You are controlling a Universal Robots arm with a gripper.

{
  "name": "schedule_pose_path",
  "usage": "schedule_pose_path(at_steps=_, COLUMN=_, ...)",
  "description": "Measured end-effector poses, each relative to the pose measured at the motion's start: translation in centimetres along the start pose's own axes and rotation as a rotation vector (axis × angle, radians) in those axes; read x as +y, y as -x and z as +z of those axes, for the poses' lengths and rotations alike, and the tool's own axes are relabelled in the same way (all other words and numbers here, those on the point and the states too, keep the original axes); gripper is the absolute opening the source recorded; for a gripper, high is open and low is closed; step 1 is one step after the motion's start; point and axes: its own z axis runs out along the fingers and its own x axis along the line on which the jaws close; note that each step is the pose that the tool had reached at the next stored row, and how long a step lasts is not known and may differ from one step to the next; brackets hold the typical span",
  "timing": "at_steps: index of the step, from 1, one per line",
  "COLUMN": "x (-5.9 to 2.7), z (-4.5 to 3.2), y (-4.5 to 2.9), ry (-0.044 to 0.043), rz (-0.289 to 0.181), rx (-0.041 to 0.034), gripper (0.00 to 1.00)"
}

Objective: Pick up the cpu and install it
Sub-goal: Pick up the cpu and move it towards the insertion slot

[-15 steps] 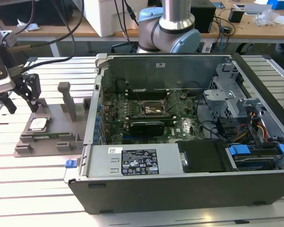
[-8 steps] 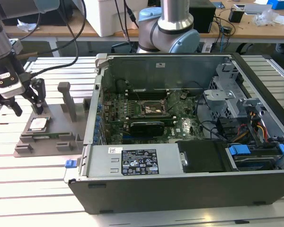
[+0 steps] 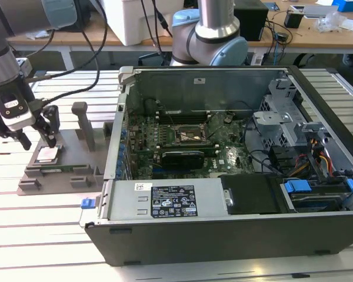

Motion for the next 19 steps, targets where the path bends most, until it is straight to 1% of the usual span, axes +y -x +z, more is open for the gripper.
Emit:
schedule_pose_path(at_steps=4, x=0.42, z=1.05, y=-0.34, ry=0.0, rz=0.0, rx=0.0, gripper=0.6)
schedule_pose_path(at_steps=8, x=0.85, z=1.81, y=-0.53, ry=-0.0001, rz=0.0, rx=0.0001, gripper=0.6)
schedule_pose_path(at_steps=9, x=1.01, z=2.17, y=-0.61, ry=0.0, rz=0.0, rx=0.0, gripper=0.6)
schedule_pose_path(at_steps=11, x=1.04, z=2.56, y=-0.63, ry=0.0, rz=0.0, rx=0.0, gripper=0.6)
schedule_pose_path(at_steps=12, x=1.06, z=2.94, y=-0.64, ry=0.0, rz=0.0, rx=0.0, gripper=0.6)
schedule_pose_path(at_steps=14, x=1.09, z=3.3, y=-0.66, ry=0.0, rz=0.0, rx=0.0, gripper=0.6)
schedule_pose_path(at_steps=15, x=1.19, z=3.61, y=-0.67, ry=-0.0001, rz=0.0, rx=0.0001, gripper=0.6)
schedule_pose_path(at_steps=19, x=1.27, z=3.88, y=-0.66, ry=0.0004, rz=0.0, rx=0.0002, gripper=0.6)
